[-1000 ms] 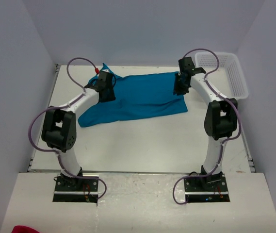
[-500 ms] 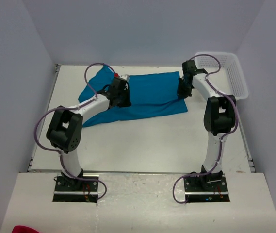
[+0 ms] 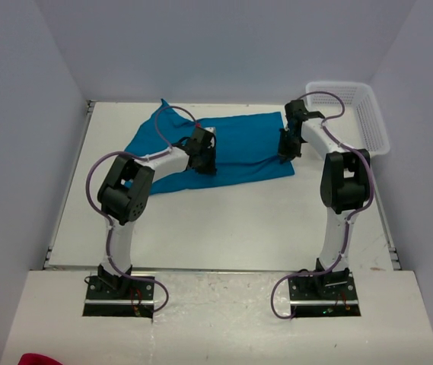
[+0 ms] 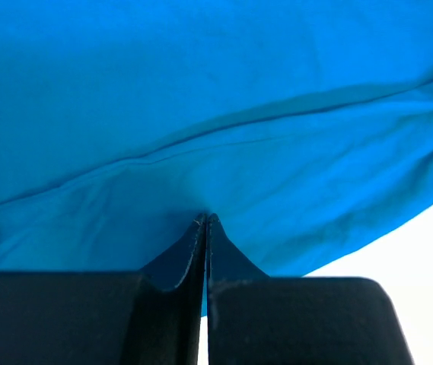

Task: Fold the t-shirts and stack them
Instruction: Fold the flattened tshirt in 1/3 of the way

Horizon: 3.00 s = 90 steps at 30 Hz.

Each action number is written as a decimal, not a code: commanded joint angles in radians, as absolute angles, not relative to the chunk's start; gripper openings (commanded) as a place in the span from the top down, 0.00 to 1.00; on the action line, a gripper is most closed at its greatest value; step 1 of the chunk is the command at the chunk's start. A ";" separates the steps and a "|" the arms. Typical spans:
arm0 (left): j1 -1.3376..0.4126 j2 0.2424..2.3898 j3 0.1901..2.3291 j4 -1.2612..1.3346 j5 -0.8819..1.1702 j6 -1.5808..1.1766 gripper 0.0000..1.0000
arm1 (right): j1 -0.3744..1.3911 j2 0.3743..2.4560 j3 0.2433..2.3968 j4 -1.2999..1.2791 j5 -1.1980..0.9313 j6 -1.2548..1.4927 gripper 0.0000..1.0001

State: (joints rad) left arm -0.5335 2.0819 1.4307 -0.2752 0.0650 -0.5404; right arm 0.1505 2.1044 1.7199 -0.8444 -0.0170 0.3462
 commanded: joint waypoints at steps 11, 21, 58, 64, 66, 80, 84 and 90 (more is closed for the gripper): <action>-0.534 1.979 1.257 -0.356 -0.061 -0.584 1.00 | 0.152 1.973 1.638 -0.773 -0.026 0.383 1.00; -0.535 1.714 0.970 -0.337 -0.017 -0.650 1.00 | 0.172 1.827 1.554 -0.746 -0.029 0.393 1.00; -0.948 2.020 1.345 -0.268 0.098 -0.571 1.00 | 0.374 1.463 1.154 -0.692 0.196 0.468 1.00; -0.951 1.988 1.261 -0.259 0.084 -0.606 1.00 | 0.373 1.502 1.169 -0.692 0.180 0.462 1.00; -0.954 1.973 1.214 -0.256 0.084 -0.623 1.00 | 0.373 1.523 1.161 -0.683 0.144 0.459 1.00; -1.000 1.829 1.117 -0.232 0.110 -0.646 1.00 | 0.399 1.620 1.040 -0.607 0.006 0.468 0.65; -1.000 1.844 1.132 -0.232 0.123 -0.641 1.00 | 0.413 1.602 1.006 -0.600 0.008 0.480 0.71; -1.000 1.870 1.135 -0.218 0.123 -0.630 1.00 | 0.451 1.546 0.942 -0.583 0.034 0.512 0.83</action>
State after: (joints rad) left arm -0.9974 1.8755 1.1191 -0.2245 0.1093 -0.6361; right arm 0.4301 1.6070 0.9581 -0.6098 0.0235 0.4820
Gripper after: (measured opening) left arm 0.002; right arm 0.184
